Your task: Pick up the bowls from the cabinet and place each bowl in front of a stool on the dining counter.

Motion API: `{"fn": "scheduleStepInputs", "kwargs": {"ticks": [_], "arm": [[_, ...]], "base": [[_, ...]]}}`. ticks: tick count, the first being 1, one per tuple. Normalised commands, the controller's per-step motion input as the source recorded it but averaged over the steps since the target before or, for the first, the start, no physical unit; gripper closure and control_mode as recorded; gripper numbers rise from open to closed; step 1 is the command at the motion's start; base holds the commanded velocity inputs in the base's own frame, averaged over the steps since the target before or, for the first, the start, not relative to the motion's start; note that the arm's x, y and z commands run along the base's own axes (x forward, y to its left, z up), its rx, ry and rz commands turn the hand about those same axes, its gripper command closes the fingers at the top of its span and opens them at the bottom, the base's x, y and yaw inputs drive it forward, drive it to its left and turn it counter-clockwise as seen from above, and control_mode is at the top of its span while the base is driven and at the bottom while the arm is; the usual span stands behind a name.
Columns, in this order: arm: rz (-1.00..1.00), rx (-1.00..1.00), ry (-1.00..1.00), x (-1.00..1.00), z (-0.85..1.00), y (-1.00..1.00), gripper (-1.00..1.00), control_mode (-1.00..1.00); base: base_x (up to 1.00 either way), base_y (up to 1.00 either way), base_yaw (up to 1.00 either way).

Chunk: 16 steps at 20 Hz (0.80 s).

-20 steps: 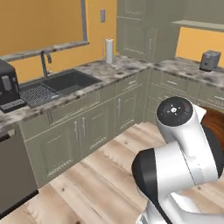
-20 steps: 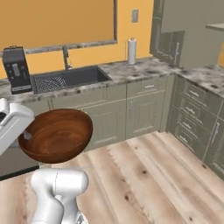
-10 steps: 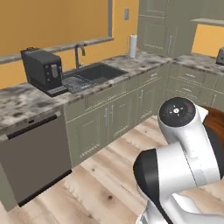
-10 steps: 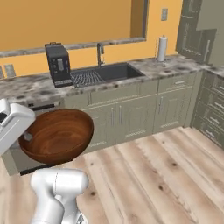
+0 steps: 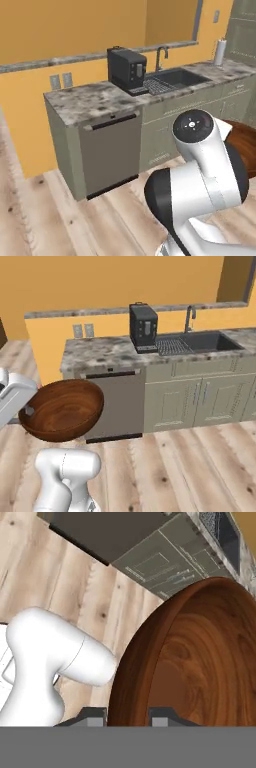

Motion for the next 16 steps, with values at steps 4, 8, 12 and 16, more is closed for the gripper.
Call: {"fn": "scheduleStepInputs", "kwargs": {"ticks": [4,8,12,16], "arm": [[0.0,0.0,0.0,0.0,0.0,0.0,1.0,1.0],[0.0,0.0,0.0,0.0,0.0,0.0,1.0,1.0],[0.0,0.0,0.0,0.0,0.0,0.0,1.0,1.0],[0.0,0.0,0.0,0.0,0.0,0.0,1.0,1.0]], "base": [[0.0,0.86,0.57],[0.04,1.0,0.31],[0.61,1.0,0.05],[0.75,1.0,0.0]]}}
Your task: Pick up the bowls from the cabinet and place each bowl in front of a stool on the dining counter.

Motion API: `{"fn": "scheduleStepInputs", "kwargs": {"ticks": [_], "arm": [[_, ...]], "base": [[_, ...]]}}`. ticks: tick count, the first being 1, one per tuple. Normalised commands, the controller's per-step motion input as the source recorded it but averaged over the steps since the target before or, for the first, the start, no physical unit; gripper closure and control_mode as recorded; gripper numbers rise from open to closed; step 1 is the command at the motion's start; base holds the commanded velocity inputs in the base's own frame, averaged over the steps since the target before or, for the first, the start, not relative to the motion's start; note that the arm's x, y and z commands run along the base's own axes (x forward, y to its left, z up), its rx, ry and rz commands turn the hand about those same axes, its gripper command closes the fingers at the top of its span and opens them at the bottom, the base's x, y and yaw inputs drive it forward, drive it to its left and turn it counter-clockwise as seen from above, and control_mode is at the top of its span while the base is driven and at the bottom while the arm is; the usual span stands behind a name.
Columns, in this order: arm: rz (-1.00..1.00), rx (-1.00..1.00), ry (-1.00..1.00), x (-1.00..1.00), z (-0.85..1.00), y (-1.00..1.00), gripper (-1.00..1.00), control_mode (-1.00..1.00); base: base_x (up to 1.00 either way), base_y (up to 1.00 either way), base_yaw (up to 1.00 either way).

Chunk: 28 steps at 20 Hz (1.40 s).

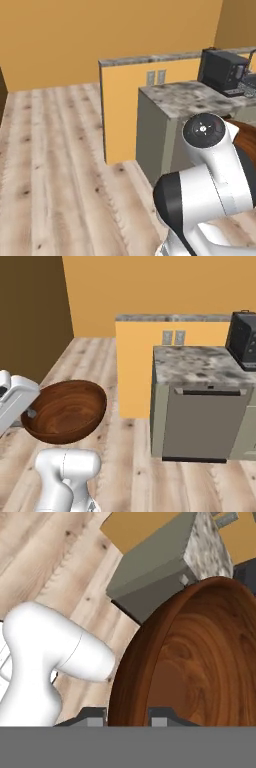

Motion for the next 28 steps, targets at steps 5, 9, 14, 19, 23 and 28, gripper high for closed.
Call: {"fn": "scheduleStepInputs", "kwargs": {"ticks": [5,9,14,19,23,28], "arm": [[0.0,0.0,0.0,0.0,0.0,0.0,1.0,1.0],[0.0,0.0,0.0,0.0,0.0,0.0,1.0,1.0],[0.0,0.0,0.0,0.0,0.0,0.0,1.0,1.0],[0.0,0.0,0.0,0.0,0.0,0.0,1.0,1.0],[0.0,0.0,0.0,0.0,0.0,0.0,1.0,1.0],[0.0,0.0,0.0,0.0,0.0,0.0,1.0,1.0]], "base": [[0.77,1.0,0.0],[0.84,1.0,0.0],[0.98,1.0,0.0],[1.0,1.0,0.0],[1.0,1.0,-0.06],[1.0,0.95,-0.27]]}}
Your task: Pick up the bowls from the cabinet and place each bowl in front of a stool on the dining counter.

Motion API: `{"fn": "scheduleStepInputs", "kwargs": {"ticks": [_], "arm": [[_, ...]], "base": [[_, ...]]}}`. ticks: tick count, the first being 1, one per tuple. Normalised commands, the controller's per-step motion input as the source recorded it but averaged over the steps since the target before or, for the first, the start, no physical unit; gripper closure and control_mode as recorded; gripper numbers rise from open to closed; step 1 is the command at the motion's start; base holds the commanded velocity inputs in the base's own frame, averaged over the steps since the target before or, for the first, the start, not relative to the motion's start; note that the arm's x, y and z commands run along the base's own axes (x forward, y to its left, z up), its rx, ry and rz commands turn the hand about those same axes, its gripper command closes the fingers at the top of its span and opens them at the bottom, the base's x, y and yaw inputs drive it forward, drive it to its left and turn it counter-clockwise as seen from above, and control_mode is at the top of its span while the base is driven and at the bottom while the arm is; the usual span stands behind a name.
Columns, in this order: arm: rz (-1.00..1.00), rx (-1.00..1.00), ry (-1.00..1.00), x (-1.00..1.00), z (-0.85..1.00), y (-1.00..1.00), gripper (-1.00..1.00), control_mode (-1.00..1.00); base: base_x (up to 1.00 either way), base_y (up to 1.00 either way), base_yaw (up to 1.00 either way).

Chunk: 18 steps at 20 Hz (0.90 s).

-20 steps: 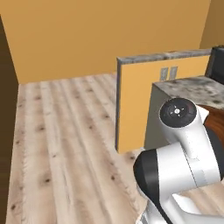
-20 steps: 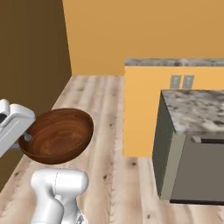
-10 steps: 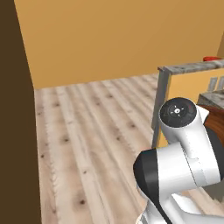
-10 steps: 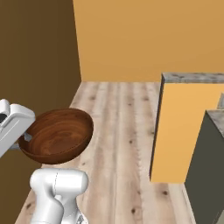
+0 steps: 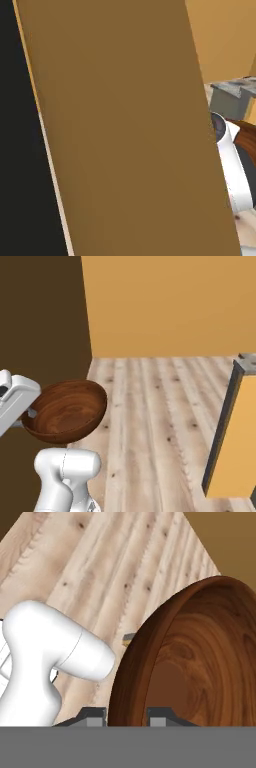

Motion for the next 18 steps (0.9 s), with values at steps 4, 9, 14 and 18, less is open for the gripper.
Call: {"fn": "scheduleStepInputs", "kwargs": {"ticks": [4,9,14,18], "arm": [[0.0,0.0,0.0,0.0,0.0,0.0,1.0,1.0],[0.0,0.0,0.0,0.0,0.0,0.0,1.0,1.0],[0.0,0.0,0.0,0.0,0.0,0.0,1.0,1.0],[0.0,0.0,0.0,0.0,0.0,0.0,1.0,1.0]], "base": [[1.0,0.62,-0.24],[1.0,0.11,-0.12],[1.0,0.0,-0.02],[1.0,-0.01,-0.25]]}}
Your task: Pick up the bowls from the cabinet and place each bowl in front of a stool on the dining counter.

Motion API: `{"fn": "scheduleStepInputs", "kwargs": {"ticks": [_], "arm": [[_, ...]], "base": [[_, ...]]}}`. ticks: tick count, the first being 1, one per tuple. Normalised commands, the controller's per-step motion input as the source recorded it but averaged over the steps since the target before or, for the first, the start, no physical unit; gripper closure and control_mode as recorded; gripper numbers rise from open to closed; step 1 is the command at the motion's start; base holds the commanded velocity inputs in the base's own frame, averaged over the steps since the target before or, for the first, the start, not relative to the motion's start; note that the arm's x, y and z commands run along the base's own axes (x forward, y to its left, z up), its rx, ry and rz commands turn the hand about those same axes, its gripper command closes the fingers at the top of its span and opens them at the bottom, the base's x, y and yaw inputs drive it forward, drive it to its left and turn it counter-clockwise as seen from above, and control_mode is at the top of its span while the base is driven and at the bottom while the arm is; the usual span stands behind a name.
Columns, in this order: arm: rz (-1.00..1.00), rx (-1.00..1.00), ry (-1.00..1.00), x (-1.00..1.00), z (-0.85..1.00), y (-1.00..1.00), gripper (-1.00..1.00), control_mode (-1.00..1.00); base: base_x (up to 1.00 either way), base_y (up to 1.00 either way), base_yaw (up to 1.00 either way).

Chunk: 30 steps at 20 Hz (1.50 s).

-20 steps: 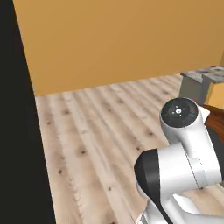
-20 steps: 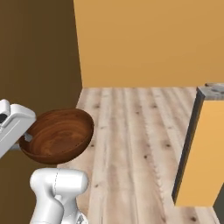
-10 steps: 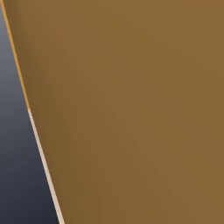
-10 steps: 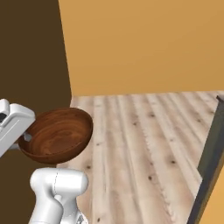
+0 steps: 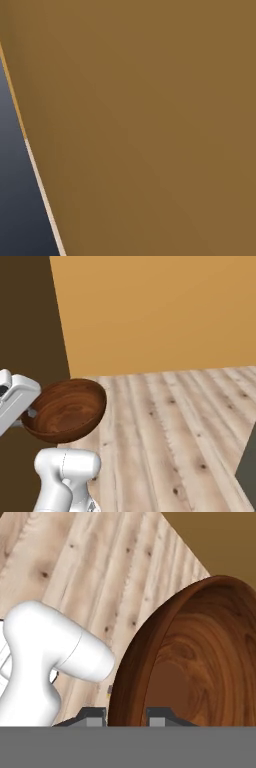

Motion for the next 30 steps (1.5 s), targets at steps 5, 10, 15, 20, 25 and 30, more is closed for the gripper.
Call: {"fn": "scheduleStepInputs", "kwargs": {"ticks": [5,10,15,20,25,30], "arm": [[0.0,0.0,0.0,0.0,0.0,0.0,1.0,1.0],[0.0,0.0,0.0,0.0,0.0,0.0,1.0,1.0],[0.0,0.0,0.0,0.0,0.0,0.0,1.0,1.0],[0.0,0.0,0.0,0.0,0.0,0.0,1.0,1.0],[0.0,0.0,0.0,0.0,0.0,0.0,1.0,1.0],[0.0,0.0,0.0,0.0,0.0,0.0,1.0,1.0]], "base": [[1.0,0.0,-0.41],[1.0,0.08,-0.46],[1.0,0.4,-0.44],[1.0,0.79,-0.48],[1.0,0.82,-0.5],[1.0,0.8,-0.51]]}}
